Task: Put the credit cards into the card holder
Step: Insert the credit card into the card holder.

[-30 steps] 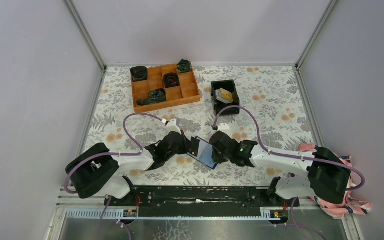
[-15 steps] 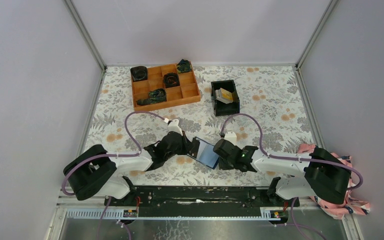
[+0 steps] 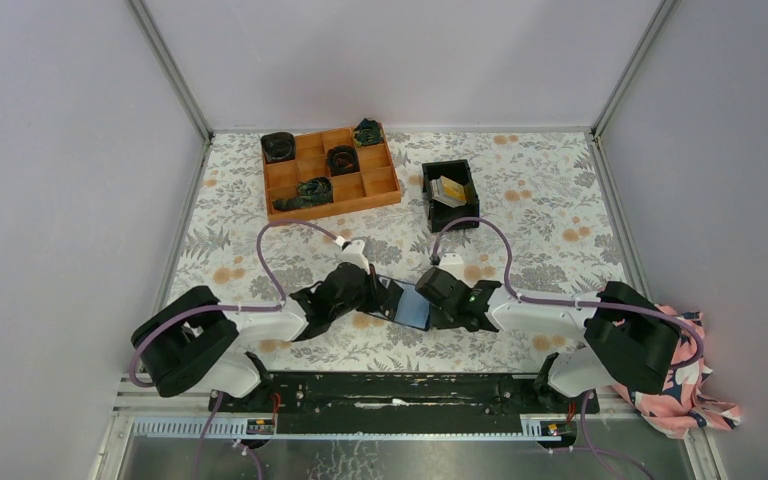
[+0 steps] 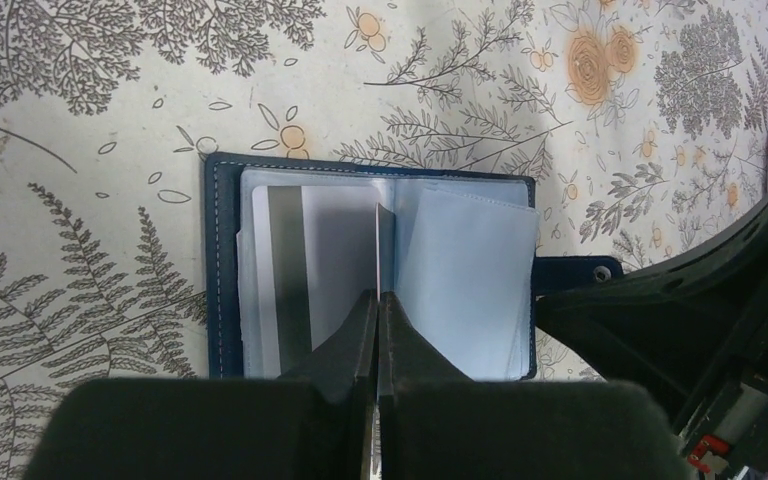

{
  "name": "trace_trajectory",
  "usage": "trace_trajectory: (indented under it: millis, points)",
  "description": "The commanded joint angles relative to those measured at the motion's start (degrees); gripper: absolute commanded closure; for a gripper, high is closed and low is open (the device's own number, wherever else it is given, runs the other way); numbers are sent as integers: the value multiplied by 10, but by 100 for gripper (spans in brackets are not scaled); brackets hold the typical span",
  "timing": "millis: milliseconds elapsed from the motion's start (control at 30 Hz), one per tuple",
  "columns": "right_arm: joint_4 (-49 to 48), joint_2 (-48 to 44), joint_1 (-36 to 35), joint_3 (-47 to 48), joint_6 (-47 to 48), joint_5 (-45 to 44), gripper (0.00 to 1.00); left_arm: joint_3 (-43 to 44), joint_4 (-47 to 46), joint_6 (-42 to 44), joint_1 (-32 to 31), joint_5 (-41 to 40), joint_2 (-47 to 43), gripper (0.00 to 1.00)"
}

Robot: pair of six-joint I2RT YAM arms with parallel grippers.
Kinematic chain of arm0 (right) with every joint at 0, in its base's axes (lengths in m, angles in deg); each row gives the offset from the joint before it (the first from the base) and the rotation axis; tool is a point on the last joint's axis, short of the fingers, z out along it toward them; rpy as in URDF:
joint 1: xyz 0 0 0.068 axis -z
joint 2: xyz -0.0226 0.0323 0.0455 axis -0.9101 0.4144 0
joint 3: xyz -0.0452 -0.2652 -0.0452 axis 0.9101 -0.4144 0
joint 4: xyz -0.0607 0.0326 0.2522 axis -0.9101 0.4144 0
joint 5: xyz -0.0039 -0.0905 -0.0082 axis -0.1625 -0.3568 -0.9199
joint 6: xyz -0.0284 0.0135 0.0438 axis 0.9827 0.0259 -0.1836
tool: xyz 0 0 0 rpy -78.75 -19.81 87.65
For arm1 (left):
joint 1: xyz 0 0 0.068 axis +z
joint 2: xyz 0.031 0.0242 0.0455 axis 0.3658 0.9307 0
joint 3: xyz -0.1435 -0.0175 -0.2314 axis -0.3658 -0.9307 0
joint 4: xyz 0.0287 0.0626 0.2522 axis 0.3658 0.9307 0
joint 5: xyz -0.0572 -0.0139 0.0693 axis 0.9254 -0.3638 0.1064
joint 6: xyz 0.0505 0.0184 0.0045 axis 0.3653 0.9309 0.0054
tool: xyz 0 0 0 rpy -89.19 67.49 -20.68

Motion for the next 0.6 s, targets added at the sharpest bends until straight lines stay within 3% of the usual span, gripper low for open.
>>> trace_trajectory:
  millis: [0, 567]
  points:
    - [-6, 13, 19, 2, 20, -12, 100, 3, 15, 32, -3, 18, 21, 100]
    - [-34, 56, 55, 2, 61, 19, 100, -66, -148, 41, 74, 155, 29, 100]
